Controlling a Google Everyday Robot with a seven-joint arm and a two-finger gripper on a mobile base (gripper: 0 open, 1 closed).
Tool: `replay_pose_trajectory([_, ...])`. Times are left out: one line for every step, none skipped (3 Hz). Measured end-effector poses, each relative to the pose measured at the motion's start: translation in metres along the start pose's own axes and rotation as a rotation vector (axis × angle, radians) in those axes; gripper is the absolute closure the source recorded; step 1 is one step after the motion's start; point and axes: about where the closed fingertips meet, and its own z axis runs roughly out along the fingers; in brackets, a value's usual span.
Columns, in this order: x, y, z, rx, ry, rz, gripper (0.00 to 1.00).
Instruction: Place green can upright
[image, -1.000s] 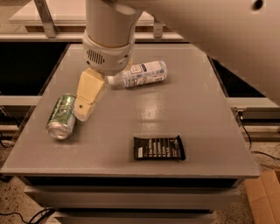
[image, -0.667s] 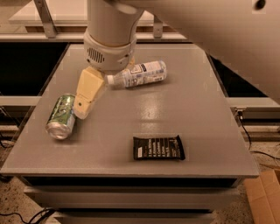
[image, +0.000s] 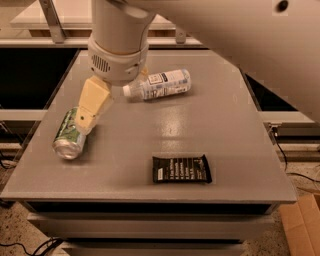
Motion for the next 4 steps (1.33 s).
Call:
replay_pose_trajectory([-0.024,0.008,0.014,-0.021,-0.006,0.050,0.00])
replay_pose_trajectory([-0.044,0.015,0.027,-0.042,-0.011,0.111,0.00])
replay_pose_trajectory([-0.058,0.022,0.034,-0.027,0.000,0.213,0.00])
replay_pose_trajectory([-0.069,0.034,0.035,-0.007,0.010,0.316,0.00])
